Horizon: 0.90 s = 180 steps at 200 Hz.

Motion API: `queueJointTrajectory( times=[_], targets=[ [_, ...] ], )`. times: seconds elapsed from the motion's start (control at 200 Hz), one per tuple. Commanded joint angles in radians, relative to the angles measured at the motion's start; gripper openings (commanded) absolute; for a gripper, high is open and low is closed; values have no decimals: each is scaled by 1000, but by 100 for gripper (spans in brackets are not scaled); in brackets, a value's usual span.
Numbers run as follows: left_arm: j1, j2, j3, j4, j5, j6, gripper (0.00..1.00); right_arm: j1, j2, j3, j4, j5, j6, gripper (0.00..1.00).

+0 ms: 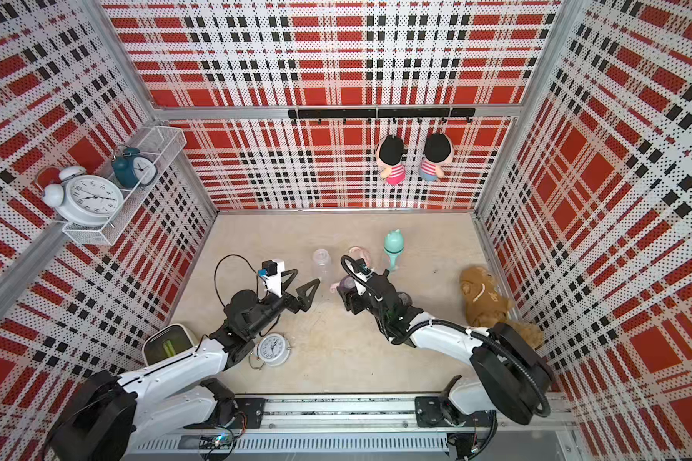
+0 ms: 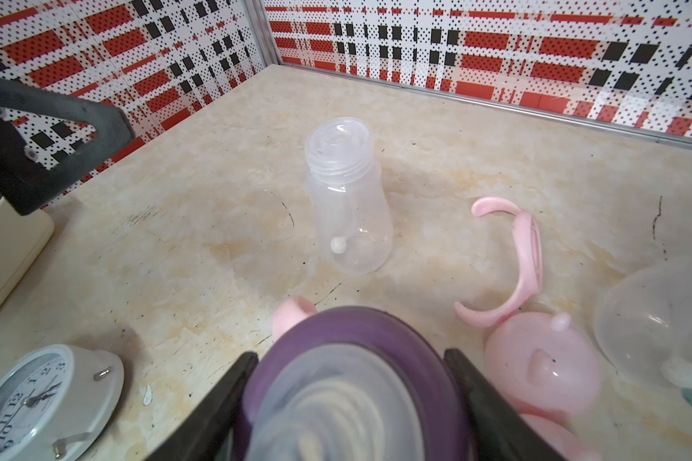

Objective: Assemble the baby bottles
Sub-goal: Place the baby bottle at the center of the board.

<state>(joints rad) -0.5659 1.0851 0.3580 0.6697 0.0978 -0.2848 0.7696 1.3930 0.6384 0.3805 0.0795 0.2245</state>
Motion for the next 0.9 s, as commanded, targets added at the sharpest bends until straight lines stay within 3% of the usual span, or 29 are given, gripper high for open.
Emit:
queueJointTrajectory(
  times=[0.0, 0.22, 0.476, 0.596, 0.897],
  targets=[
    [3, 10, 4, 15, 11, 7, 98, 6, 17, -6, 105, 11, -35, 62],
    [0, 21, 6, 19, 10, 12, 98, 23, 49, -16, 105, 14, -58, 73],
    [-3, 24, 5, 19, 11, 13, 98, 25, 54, -35, 110, 19, -52, 73],
    [-5, 14, 1, 19, 5, 13, 98, 25, 48, -43, 104, 8, -47, 81],
    [-6, 18, 2, 19, 7, 15, 98, 25, -42, 29, -118, 9, -31, 95]
  ],
)
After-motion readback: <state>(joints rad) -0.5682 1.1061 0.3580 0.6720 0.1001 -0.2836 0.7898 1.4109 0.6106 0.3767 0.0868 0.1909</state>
